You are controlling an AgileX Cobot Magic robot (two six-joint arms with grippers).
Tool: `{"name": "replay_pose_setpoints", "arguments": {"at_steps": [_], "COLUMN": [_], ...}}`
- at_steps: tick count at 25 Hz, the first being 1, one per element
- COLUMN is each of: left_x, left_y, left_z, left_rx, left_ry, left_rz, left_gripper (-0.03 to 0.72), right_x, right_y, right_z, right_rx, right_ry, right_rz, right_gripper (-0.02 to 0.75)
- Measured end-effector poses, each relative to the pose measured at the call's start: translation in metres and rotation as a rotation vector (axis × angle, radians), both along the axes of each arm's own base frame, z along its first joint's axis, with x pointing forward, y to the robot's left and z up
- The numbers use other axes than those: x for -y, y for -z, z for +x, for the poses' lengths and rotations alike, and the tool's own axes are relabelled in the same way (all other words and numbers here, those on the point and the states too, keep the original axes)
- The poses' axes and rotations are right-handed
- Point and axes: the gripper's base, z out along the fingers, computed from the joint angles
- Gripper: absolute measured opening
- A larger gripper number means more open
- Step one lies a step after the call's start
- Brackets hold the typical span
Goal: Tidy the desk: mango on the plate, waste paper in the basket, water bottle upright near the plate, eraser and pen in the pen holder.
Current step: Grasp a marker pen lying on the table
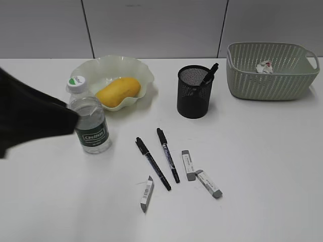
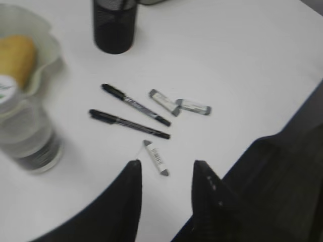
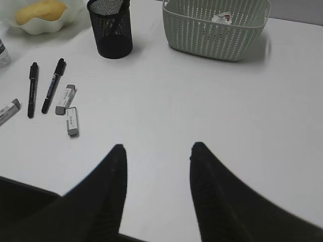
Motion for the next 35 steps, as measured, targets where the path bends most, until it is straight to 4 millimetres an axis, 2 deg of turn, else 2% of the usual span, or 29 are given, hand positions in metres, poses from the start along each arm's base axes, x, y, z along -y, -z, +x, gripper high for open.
{"name": "replay_pose_setpoints", "arguments": {"at_steps": [3,6,9,12,16,20,22,26,30,35], "left_x": [0.050,0.102,0.136,0.153,0.162,0.153,0.144,0.137,0.138,0.140], "left_y": [0.024,0.056,0.084,0.105,0.125,0.149,0.164,0.186,0.202,0.205], "left_z": [0.001,0.000,0.017,0.050,0.090,0.121,0.132,0.141,0.144,0.151], "left_rx": [-0.034,-0.090,-0.177,-0.229,-0.303,-0.430,-0.515,-0.623,-0.652,-0.624], "left_ry": [0.123,0.200,0.046,-0.144,-0.301,-0.468,-0.583,-0.762,-0.848,-0.875], "left_rz": [0.062,0.215,0.330,0.347,0.255,0.205,0.190,0.165,0.135,0.107], "left_gripper": [0.241,0.239,0.239,0.259,0.332,0.429,0.446,0.449,0.419,0.388], "right_x": [0.000,0.000,0.000,0.000,0.000,0.000,0.000,0.000,0.000,0.000], "right_y": [0.000,0.001,0.001,0.001,0.001,0.001,0.001,0.001,0.001,0.001], "right_z": [0.000,0.000,0.001,0.001,0.001,0.001,0.001,0.001,0.001,0.001], "right_rx": [0.000,-0.002,-0.004,-0.003,-0.003,-0.003,-0.003,-0.003,-0.003,-0.003], "right_ry": [0.000,0.000,0.000,0.000,0.000,0.000,0.000,0.000,0.000,0.000], "right_rz": [0.000,-0.002,-0.003,-0.003,-0.003,-0.003,-0.003,-0.003,-0.003,-0.004], "right_gripper": [0.331,0.331,0.331,0.331,0.331,0.331,0.331,0.330,0.330,0.330]}}
